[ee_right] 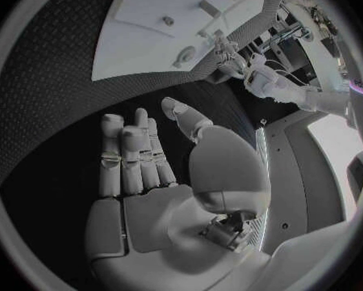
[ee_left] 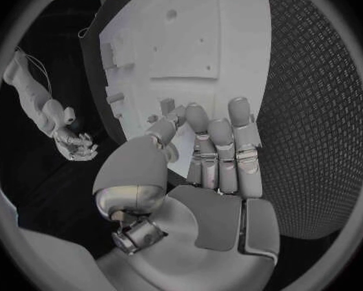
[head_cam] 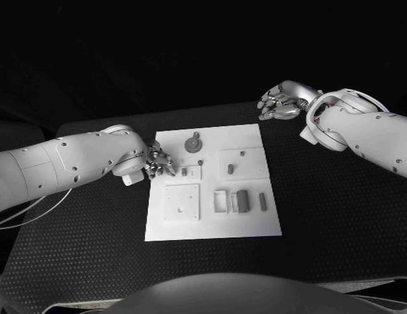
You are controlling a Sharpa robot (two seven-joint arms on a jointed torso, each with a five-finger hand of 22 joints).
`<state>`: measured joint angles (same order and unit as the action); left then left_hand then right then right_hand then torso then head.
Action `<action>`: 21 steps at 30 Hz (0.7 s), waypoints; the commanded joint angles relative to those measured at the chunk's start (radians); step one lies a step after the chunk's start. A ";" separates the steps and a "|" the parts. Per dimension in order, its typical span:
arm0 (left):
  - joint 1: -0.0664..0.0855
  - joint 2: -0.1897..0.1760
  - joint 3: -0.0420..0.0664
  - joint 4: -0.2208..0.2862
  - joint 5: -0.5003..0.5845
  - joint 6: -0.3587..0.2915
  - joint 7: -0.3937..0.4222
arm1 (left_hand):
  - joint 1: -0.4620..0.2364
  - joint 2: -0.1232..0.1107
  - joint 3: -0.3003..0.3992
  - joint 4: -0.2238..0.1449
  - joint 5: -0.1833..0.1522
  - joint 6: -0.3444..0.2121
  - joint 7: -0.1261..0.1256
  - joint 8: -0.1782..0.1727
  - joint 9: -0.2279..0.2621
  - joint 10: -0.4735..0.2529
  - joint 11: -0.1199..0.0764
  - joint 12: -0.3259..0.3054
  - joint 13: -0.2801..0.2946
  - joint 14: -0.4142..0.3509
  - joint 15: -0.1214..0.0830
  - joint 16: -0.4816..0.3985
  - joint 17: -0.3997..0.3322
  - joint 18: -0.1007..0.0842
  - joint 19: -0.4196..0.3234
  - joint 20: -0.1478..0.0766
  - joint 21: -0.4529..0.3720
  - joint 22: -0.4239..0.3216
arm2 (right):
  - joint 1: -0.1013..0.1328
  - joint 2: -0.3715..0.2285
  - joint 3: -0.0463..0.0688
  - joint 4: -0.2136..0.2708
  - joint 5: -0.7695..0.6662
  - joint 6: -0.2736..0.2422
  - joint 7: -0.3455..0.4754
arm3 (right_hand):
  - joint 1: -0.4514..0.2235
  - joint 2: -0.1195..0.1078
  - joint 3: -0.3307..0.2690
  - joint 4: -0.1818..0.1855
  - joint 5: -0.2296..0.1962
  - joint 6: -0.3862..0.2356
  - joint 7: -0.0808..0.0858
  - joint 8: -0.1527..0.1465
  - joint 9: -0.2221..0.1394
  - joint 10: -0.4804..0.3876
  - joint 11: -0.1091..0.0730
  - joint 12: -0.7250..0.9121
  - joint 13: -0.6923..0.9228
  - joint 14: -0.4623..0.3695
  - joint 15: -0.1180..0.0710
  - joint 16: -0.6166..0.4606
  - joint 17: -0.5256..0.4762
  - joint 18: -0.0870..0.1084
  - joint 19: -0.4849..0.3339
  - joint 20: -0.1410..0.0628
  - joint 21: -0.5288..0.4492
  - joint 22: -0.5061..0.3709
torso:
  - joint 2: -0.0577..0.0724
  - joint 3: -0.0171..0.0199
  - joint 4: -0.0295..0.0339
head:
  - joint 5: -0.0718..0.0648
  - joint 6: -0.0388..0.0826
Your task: Assemble the parts on the task board
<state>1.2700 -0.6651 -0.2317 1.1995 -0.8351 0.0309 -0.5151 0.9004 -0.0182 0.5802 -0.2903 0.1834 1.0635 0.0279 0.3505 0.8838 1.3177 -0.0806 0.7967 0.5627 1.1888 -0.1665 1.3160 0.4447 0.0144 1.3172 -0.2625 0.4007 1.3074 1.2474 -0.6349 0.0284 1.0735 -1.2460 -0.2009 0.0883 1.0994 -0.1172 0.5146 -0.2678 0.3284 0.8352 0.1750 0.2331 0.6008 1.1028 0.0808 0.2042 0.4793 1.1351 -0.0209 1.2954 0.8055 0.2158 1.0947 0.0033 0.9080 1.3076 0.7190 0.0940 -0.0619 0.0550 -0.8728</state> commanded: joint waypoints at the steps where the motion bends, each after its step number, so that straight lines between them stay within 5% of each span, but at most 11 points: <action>1: -0.009 0.000 -0.006 0.001 -0.011 0.031 -0.018 | 0.020 0.015 0.006 -0.001 0.007 0.118 -0.015 0.003 0.002 -0.006 -0.009 0.003 0.001 0.018 -0.016 0.007 0.002 -0.013 0.003 -0.010 0.007 0.022 | 0.000 -0.001 0.000 0.001 0.000 0.009 0.005 | -0.007 0.001 0.000 0.005 0.006 -0.009 0.015 0.005 0.001 0.015 0.009 -0.005 0.002 -0.008 -0.001 0.006 -0.002 0.046 0.000 -0.005 0.000 0.018 | 0.000 -0.0008 0.0006 | 0.000 0.000; 21: -0.010 -0.001 -0.006 -0.006 -0.026 0.013 -0.032 | 0.022 0.032 0.007 0.000 -0.002 0.121 -0.016 0.009 -0.001 -0.002 -0.011 0.006 0.005 0.020 -0.018 0.013 0.003 -0.014 0.005 -0.010 0.014 0.023 | 0.000 -0.001 0.000 0.002 0.000 0.009 0.005 | -0.007 0.001 0.000 0.005 0.006 -0.009 0.015 0.005 0.001 0.015 0.009 -0.006 0.002 -0.008 -0.001 0.006 -0.002 0.046 0.000 -0.005 0.000 0.018 | 0.000 -0.0007 0.0003 | 0.003 0.000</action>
<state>1.2694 -0.6667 -0.2307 1.1982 -0.8464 0.0317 -0.5181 0.9030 -0.0156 0.5840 -0.2910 0.1862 1.0650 0.0265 0.3530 0.8836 1.3216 -0.0845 0.7966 0.5672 1.1925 -0.1671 1.3243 0.4465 0.0144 1.3176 -0.2625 0.4118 1.3080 1.2474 -0.6350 0.0284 1.0735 -1.2457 -0.2008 0.0884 1.0994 -0.1172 0.5146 -0.2678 0.3284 0.8359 0.1757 0.2331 0.6006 1.1025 0.0811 0.2042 0.4796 1.1345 -0.0244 1.2954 0.8047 0.2158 1.0946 0.0042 0.9080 1.3077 0.7190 0.0927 -0.0614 0.0576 -0.8728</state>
